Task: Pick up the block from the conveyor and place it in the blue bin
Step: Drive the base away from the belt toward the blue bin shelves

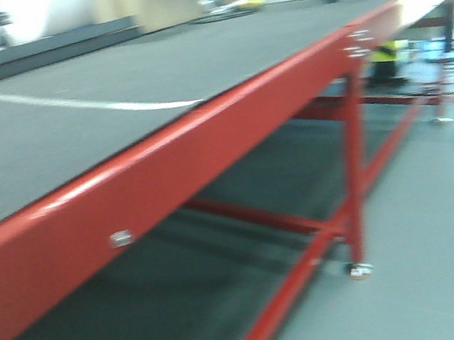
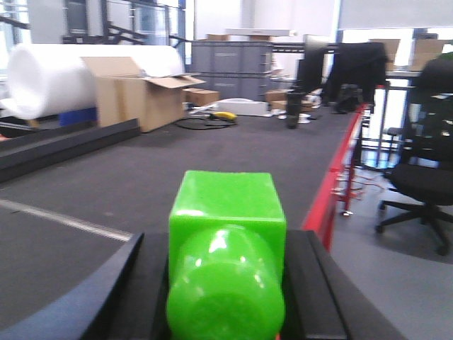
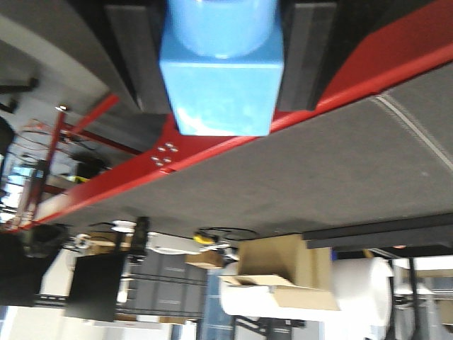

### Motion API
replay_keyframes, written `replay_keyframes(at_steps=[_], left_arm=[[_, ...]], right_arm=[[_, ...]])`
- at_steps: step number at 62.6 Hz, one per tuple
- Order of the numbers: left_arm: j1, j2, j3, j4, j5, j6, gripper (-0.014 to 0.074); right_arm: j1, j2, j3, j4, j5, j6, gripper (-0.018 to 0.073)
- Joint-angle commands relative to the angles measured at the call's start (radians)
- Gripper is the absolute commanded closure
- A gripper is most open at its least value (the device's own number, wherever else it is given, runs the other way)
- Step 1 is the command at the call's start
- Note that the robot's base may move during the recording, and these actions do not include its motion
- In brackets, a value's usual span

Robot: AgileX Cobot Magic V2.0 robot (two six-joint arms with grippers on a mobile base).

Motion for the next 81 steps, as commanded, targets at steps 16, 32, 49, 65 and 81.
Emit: replay_keyframes(at_steps=[16,32,49,65,81], left_arm=[[-0.007,-0.004,0.000,0.003,-0.019,-0.001,0.0707],[-0.007,-0.004,0.000,0.003,-0.019,-0.001,0.0707],[-0.007,-0.004,0.000,0.003,-0.019,-0.001,0.0707],[-0.007,-0.004,0.000,0.003,-0.019,-0.001,0.0707],[-0.007,-0.004,0.000,0.003,-0.019,-0.001,0.0707]], right_arm=[[0.000,-0.005,0.001,-0.004,-0.012,-0.003,0.0721],[0.000,-0.005,0.001,-0.004,-0.012,-0.003,0.0721],[0.000,-0.005,0.001,-0.004,-0.012,-0.003,0.0721],[0.000,-0.005,0.001,-0.004,-0.012,-0.003,0.0721],[0.000,-0.005,0.001,-0.004,-0.012,-0.003,0.0721]])
